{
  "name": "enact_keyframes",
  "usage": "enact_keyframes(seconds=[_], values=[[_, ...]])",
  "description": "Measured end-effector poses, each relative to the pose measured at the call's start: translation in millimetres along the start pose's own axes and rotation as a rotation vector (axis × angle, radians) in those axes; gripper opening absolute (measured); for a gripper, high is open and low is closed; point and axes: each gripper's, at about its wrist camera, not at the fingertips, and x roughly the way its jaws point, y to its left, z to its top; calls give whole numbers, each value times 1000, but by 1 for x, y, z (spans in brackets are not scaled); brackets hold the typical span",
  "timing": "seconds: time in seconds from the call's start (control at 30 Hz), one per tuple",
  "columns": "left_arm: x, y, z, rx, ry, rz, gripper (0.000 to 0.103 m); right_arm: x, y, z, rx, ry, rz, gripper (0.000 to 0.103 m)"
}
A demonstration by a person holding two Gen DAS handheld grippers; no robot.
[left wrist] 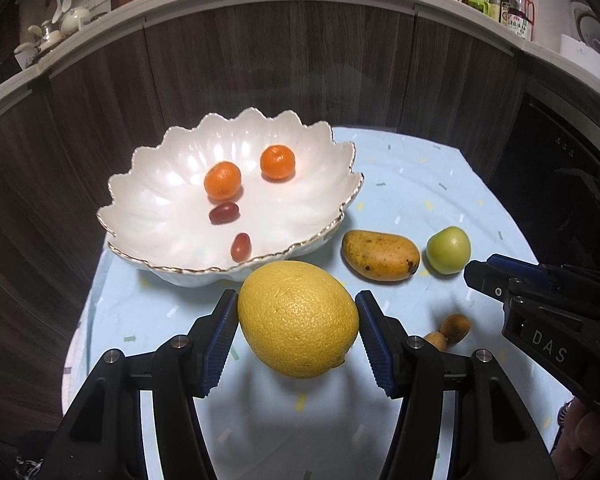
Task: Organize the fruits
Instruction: 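Close the left gripper on the lemon while the right gripper closes on the blueberry, then lift the lemon with the left tool while the right tool carries the blueberry over the bowl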
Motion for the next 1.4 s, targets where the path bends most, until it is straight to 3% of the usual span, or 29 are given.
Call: enact_keyframes(seconds=[0.6, 1.4], values=[[-35, 19, 20, -11, -82, 43, 58, -27, 23, 24, -37, -83, 23, 22], [-34, 69, 56, -65, -127, 101, 58, -18, 70, 72, -105, -140, 65, 22]])
